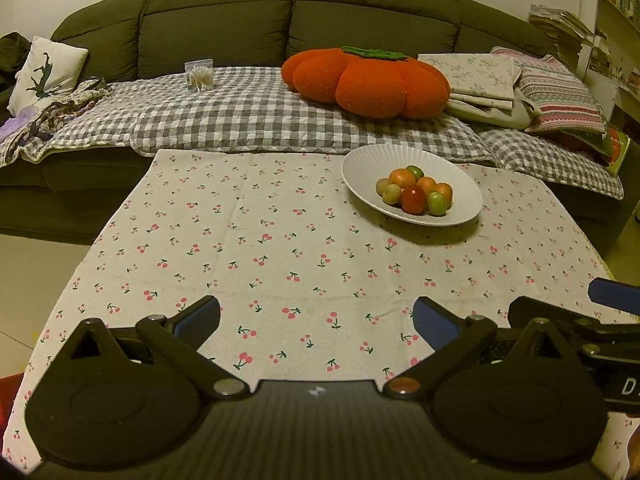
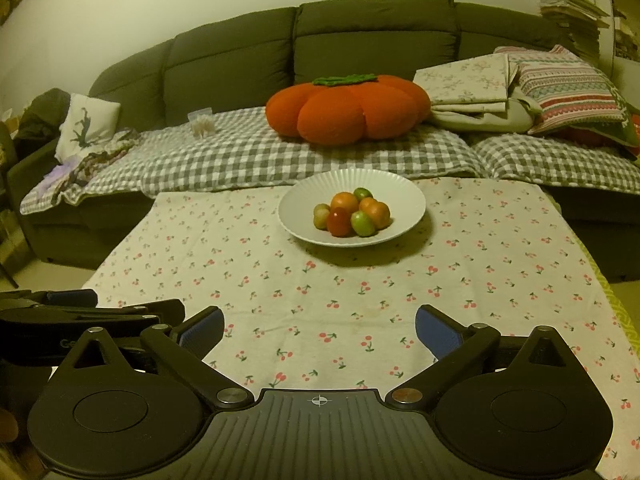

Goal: Organize fruits

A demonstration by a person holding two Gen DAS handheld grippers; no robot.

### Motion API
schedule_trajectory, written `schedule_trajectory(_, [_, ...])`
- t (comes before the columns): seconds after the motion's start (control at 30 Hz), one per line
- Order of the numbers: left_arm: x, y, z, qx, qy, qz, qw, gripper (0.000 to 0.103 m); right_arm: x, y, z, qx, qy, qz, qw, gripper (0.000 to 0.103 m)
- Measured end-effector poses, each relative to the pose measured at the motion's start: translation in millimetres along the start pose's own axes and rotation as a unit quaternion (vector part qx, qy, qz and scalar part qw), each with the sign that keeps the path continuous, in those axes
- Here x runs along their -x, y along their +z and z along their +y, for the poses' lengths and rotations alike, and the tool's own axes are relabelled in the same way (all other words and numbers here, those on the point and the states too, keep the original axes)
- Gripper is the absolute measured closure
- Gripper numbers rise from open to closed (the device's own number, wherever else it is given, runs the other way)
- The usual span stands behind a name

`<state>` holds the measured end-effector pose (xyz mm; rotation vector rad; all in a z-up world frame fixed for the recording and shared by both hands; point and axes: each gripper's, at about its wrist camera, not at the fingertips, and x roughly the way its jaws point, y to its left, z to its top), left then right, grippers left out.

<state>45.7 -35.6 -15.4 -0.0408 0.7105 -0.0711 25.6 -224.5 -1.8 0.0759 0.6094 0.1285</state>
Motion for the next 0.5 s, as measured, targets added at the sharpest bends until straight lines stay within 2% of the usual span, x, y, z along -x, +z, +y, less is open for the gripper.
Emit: schedule_trajectory(0.5, [0.8,-0.1,-1.9,-0.006,-0.004,-0.002,1.0000,0.001,-0.5,-1.1,0.3,0.001,0.000,0.001,1.000,0.000])
